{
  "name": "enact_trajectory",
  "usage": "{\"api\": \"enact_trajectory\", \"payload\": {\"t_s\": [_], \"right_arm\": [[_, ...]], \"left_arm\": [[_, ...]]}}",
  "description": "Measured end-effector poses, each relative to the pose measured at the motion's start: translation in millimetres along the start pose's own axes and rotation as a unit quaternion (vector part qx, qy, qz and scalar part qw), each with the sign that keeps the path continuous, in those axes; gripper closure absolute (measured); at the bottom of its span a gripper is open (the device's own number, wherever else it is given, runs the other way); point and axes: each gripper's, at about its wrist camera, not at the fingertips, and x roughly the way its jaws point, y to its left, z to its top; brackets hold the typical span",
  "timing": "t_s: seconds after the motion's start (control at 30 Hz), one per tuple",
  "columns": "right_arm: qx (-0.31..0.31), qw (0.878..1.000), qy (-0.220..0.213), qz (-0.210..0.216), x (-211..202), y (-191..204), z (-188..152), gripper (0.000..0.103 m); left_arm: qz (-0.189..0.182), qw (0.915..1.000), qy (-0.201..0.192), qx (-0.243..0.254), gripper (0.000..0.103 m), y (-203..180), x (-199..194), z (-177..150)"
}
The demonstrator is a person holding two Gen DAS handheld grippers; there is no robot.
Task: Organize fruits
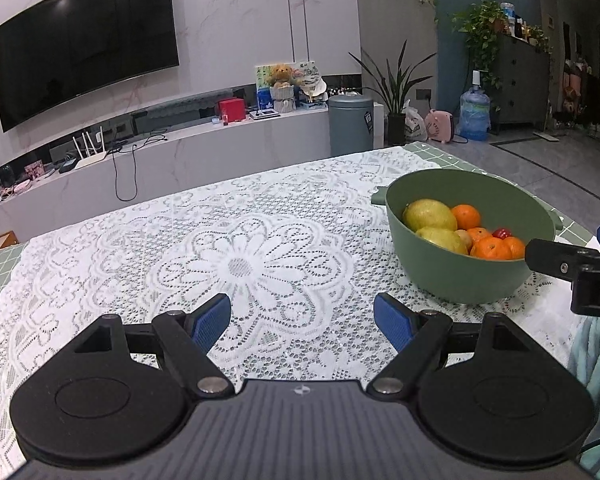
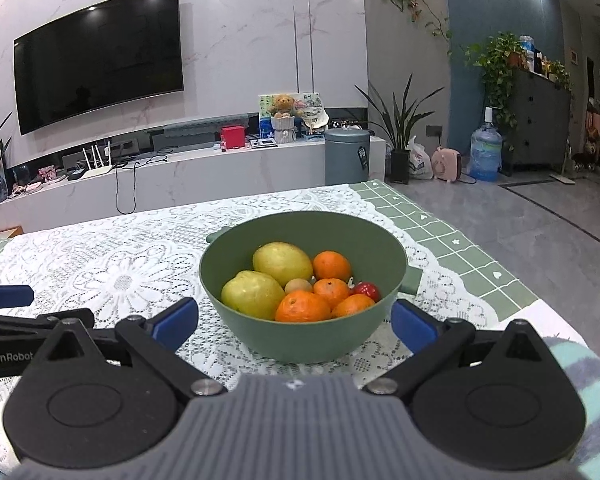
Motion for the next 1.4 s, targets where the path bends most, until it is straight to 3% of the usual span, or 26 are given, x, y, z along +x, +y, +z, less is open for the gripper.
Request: {"api": "enact_trajectory", "payload": {"t_s": [1.4], "right_arm": [[-0.004,1.000,0.010,0.000,3.5,2.3,-0.8,0.004]], "left_arm": [[0.014,0.9999,0.006,-0.005,0.008,8.6,-5.3,2.3]]}}
